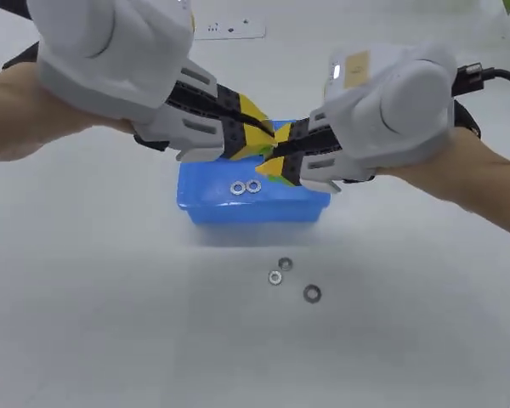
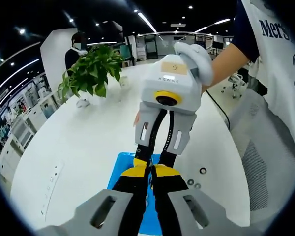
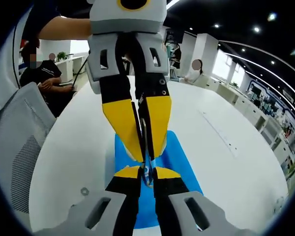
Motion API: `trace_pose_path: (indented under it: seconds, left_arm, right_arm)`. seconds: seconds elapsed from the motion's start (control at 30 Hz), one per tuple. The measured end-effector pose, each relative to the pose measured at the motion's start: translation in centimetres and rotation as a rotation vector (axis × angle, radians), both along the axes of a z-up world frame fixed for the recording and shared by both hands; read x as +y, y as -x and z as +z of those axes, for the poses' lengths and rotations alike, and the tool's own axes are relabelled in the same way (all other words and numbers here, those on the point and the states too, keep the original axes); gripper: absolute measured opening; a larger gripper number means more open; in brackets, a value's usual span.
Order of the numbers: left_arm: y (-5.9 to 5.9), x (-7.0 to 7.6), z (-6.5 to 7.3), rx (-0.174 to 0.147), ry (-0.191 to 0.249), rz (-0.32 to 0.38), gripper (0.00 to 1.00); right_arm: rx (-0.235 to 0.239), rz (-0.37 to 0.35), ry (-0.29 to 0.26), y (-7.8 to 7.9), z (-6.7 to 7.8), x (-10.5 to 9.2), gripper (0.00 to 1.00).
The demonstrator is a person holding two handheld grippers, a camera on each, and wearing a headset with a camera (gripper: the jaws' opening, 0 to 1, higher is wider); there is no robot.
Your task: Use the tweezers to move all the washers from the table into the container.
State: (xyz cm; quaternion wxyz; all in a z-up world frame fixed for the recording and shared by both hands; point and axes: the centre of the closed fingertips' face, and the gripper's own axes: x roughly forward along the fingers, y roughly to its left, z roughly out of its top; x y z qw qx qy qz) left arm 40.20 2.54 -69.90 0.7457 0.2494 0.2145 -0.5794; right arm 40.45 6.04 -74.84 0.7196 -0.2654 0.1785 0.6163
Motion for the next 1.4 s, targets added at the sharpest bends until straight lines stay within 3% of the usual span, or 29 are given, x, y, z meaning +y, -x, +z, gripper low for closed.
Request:
trace_pose_path:
  seconds: [0.23, 0.5, 0.87, 1.07, 1.4]
  left_arm:
    - [-0.1, 0.2, -1.6, 0.047, 0.009, 0.017, 0.07]
    - [-0.2, 0.1, -2.8, 0.071, 0.002, 0.016, 0.07]
    - [-0.2, -0.2, -2.7, 0.072, 0.001, 0.011, 0.07]
    - [-0.1, -0.3, -2.6, 0.071, -0.001, 0.009, 0.07]
    - [-0.1, -0.3, -1.7, 0.04, -0.002, -0.002, 0.07]
  right_arm:
    - [0.037, 0.003, 0.011, -0.1, -2.0, 0.0, 0.1]
    - [0.054, -0.006, 0.024, -0.1, -2.7, -0.2, 0.1]
    - [0.05, -0.009, 0.037, -0.2, -2.8, -0.5, 0.11]
    - [0.071, -0.011, 0.039, -0.1, -2.7, -0.6, 0.12]
    - [0.058, -0.012, 0.023, -0.3, -1.9, -0.7, 0.12]
